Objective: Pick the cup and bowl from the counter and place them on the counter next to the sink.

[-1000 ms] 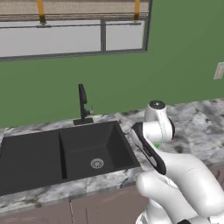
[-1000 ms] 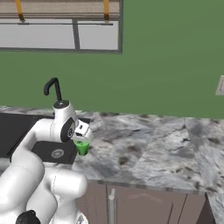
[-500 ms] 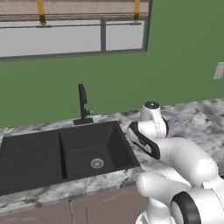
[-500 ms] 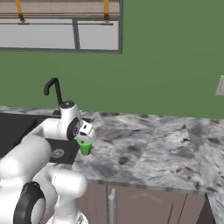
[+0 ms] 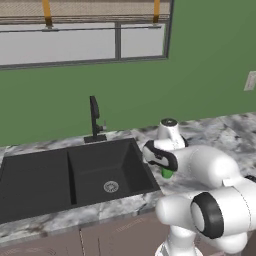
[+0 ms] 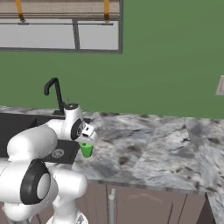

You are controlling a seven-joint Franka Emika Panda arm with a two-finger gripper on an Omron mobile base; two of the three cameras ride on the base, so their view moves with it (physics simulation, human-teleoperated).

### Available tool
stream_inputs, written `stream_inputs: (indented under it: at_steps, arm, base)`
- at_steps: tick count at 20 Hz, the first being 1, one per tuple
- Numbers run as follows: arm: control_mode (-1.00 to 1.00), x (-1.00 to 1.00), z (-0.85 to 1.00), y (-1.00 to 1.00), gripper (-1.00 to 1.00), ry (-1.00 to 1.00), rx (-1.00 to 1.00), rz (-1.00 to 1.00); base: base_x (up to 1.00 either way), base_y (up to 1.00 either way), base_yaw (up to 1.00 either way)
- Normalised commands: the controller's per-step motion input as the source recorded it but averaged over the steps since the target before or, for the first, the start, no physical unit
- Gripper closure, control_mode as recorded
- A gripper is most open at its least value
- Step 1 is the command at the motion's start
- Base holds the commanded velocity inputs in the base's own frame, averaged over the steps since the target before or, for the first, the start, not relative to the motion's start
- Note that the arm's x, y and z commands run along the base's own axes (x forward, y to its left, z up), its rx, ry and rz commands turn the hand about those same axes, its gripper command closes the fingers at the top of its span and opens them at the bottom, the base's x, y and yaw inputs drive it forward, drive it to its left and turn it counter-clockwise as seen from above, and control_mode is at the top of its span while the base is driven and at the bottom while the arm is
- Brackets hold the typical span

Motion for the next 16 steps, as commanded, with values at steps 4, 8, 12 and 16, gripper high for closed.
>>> stream_inputs:
  at_steps: [4, 8, 12, 16]
  arm:
    - [-1.00, 0.00, -0.40, 0.00, 1.00, 0.00, 0.00, 0.00]
    - [-1.00, 0.00, -0.37, 0.01, 1.00, 0.00, 0.00, 0.00]
    - [-1.00, 0.00, 0.00, 0.00, 1.00, 0.00, 0.00, 0.00]
    - [-1.00, 0.00, 0.00, 0.00, -1.00, 0.00, 0.00, 0.00]
  base:
    - [0.00, 0.00, 0.00]
    - [0.00, 0.00, 0.00]
    - [0.00, 0.00, 0.00]
    - [0.00, 0.00, 0.00]
